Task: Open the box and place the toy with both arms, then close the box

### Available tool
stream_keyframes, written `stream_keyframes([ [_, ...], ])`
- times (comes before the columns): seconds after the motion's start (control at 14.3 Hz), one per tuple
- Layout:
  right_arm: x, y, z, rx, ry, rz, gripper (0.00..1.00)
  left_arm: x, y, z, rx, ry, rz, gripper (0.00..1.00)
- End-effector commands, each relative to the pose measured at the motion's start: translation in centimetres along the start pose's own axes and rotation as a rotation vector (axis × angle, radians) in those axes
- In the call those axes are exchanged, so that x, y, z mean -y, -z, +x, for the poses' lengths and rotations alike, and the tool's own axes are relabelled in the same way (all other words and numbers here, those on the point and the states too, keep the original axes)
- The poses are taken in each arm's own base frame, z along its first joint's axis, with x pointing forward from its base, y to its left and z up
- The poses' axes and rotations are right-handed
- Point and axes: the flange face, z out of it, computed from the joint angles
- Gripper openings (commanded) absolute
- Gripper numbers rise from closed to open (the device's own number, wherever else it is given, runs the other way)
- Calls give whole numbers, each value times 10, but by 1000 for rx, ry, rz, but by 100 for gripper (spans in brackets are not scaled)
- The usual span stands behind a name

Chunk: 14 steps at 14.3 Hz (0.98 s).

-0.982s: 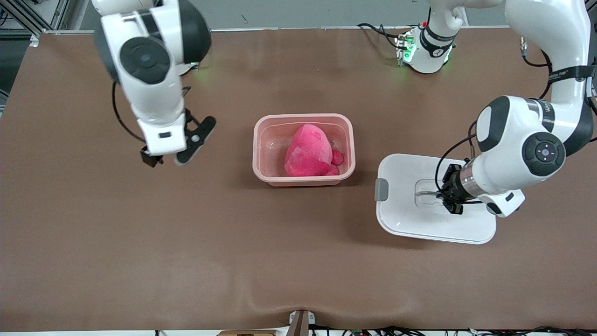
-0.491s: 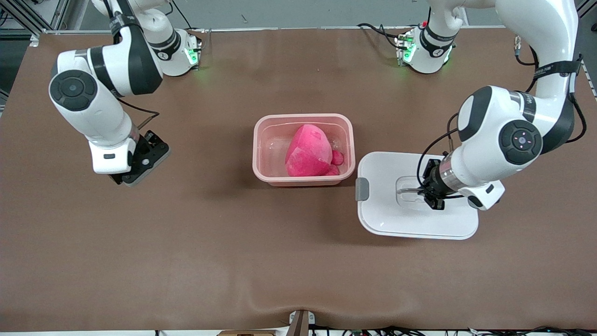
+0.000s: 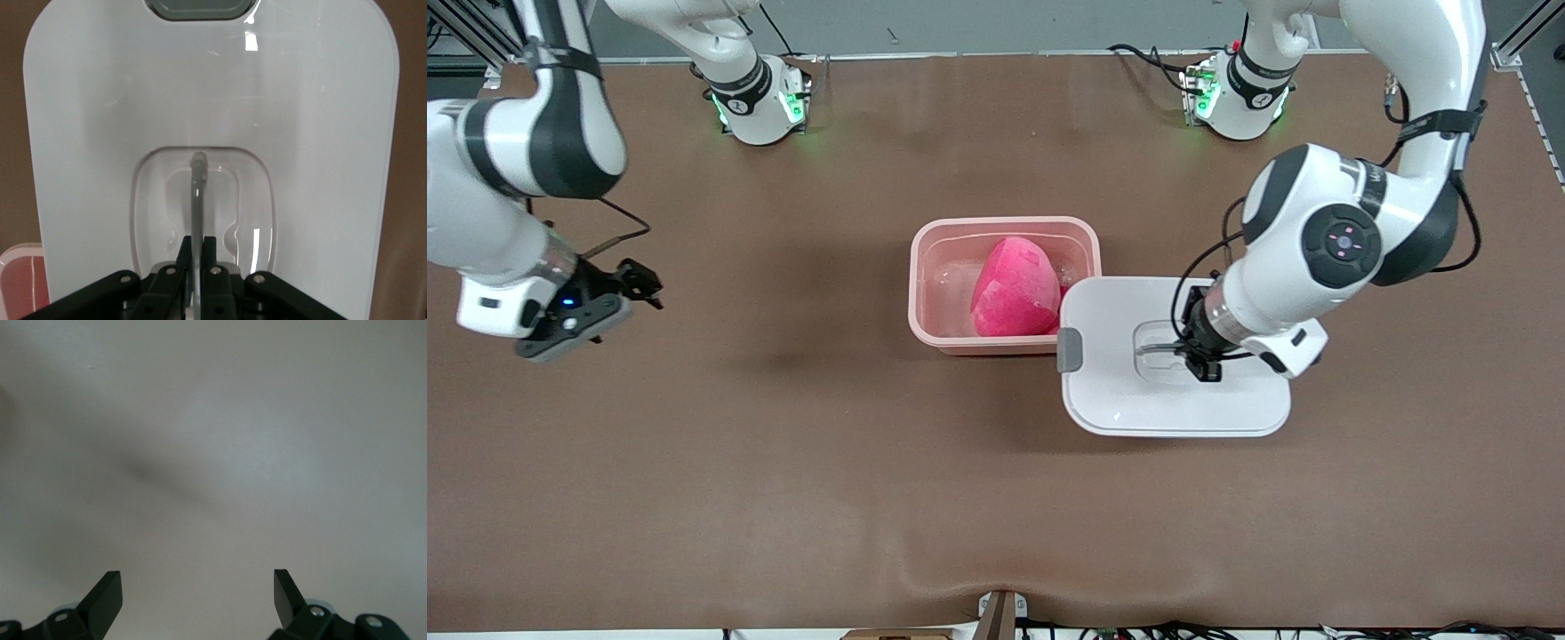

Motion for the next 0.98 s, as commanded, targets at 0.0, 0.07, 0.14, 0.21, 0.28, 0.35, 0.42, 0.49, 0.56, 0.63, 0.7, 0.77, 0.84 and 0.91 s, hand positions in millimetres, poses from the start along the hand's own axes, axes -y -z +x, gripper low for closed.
stream_keyframes([
  [0.0, -2, 21, -12, 44, -135, 55, 100, 12, 3, -21, -17, 21, -5, 0],
  [0.07, -2, 25, -14, 69, -210, 66, 100, 14, 3, -26, -16, 28, -4, 0],
  [0.14, -1, 28, -14, 74, -255, 66, 100, 19, 2, -36, -18, 24, -5, 0],
  [0.21, 0, 31, -14, 80, -281, 68, 100, 25, 1, -49, -19, 17, -5, 0],
  [0.28, 0, 44, -12, 79, -296, 68, 100, 27, 0, -53, -20, 29, -3, 0],
  [0.35, 5, 69, -10, 110, -293, 83, 100, 30, -5, -59, -22, 39, 3, 0],
  [0.42, 13, 101, -4, 122, -292, 85, 100, 33, -6, -66, -22, 42, 3, 0],
  [0.49, 16, 114, 5, 126, -324, 73, 100, 35, -7, -70, -22, 43, 6, 0],
  [0.56, 13, 117, 6, 118, -378, 67, 100, 40, -11, -79, -25, 32, 10, 0],
  [0.63, 13, 120, 6, 116, -405, 53, 100, 45, -13, -87, -26, 23, 11, 0],
  [0.7, 14, 125, 4, 109, -415, 50, 100, 47, -14, -92, -25, 31, 11, 0],
  [0.77, 13, 135, -4, 94, -428, 62, 100, 47, -17, -97, -24, 49, 14, 0],
  [0.84, 13, 148, -15, 74, -437, 62, 100, 52, -20, -108, -23, 51, 13, 0],
  [0.91, 16, 160, -23, 57, -442, 60, 100, 54, -23, -114, -25, 54, 15, 0],
])
